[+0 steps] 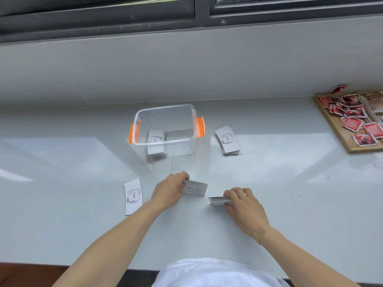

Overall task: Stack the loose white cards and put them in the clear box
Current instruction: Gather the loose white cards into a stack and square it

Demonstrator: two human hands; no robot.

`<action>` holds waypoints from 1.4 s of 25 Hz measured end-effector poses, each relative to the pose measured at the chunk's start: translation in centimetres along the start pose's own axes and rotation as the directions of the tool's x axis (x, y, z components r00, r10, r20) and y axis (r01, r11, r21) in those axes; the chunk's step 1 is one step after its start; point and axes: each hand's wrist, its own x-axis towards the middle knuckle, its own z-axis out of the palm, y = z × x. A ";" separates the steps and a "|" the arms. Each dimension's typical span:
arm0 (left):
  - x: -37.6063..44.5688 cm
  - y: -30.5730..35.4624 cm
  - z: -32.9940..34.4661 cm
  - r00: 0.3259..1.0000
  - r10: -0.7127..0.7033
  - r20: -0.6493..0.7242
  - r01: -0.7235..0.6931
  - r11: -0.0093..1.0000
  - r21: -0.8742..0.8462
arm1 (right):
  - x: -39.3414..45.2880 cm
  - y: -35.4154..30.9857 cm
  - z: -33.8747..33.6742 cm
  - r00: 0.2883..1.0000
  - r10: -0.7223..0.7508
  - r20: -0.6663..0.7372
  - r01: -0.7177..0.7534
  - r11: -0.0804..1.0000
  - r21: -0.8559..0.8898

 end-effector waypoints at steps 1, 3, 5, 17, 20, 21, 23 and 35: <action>-0.2 0.8 0.7 1.000 0.017 -0.021 -0.018 1.000 -0.005 | -0.1 0.0 0.1 1.000 0.013 -0.002 -0.013 1.000 0.014; -0.5 2.6 2.1 0.997 0.063 -0.048 -0.064 0.998 -0.013 | -0.3 -0.1 0.2 1.000 0.026 -0.009 -0.026 0.999 0.035; -0.7 4.1 3.2 0.993 0.111 -0.041 -0.112 0.994 -0.017 | -0.5 -0.2 0.3 0.999 0.027 -0.025 -0.025 0.998 0.061; -0.6 9.3 6.4 0.965 0.229 0.128 -0.203 0.961 -0.190 | -0.4 -0.7 0.7 0.993 0.109 -0.037 -0.103 0.987 0.121; -0.5 9.7 6.8 0.971 0.216 0.097 -0.206 0.973 -0.108 | -0.3 -1.0 0.7 0.991 0.123 -0.043 -0.118 0.988 0.101; -0.5 9.6 7.0 0.975 0.209 0.076 -0.205 0.977 -0.054 | -0.3 -1.0 0.7 0.992 0.119 -0.047 -0.114 0.990 0.084; -0.6 9.5 7.0 0.984 0.175 0.019 -0.176 0.983 0.044 | -0.3 -0.9 0.4 0.995 0.080 -0.059 -0.077 0.996 0.052; -0.5 6.1 5.6 0.973 0.215 0.087 -0.224 0.967 0.121 | -0.4 -1.3 0.4 0.991 -0.026 -0.128 0.019 0.998 -0.057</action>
